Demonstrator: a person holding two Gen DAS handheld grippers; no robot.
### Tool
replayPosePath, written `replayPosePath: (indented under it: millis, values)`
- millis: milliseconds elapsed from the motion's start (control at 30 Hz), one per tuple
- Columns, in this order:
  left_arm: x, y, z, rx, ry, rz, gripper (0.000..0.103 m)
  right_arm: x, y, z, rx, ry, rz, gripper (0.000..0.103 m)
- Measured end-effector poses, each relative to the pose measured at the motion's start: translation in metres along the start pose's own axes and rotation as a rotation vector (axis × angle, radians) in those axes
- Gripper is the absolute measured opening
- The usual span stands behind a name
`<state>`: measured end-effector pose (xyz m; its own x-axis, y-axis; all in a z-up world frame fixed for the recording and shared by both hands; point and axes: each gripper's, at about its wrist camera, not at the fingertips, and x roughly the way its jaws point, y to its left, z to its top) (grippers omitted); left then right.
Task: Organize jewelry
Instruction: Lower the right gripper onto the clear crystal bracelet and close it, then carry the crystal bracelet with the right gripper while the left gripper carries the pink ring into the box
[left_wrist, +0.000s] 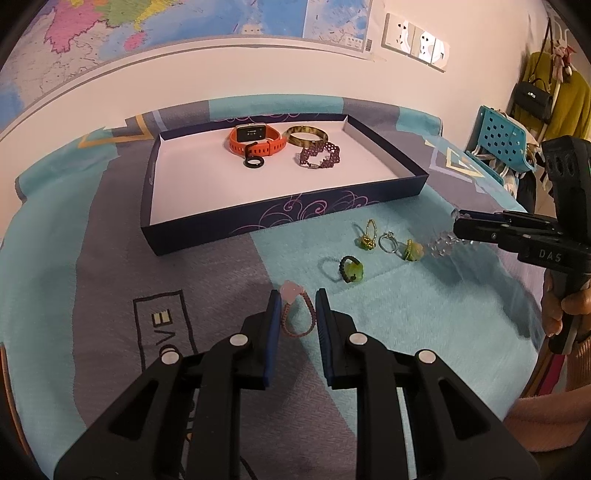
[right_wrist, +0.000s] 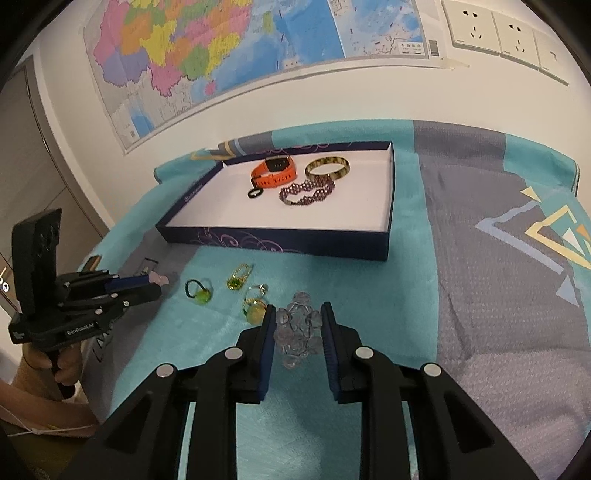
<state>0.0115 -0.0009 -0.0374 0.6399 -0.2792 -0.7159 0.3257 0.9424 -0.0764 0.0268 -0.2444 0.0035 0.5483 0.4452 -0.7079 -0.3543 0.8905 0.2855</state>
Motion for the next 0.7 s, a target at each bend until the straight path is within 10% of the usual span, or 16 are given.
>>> replayPosePath:
  millis: [500, 700]
  values:
    - [-0.002, 0.002, 0.003, -0.009, -0.008, -0.008, 0.019, 0.0, -0.003, 0.006, 0.003, 0.004, -0.005, 0.008]
    - [-0.001, 0.003, 0.003, -0.01, -0.007, -0.012, 0.019, 0.006, -0.005, 0.002, 0.009, 0.034, -0.006, 0.048]
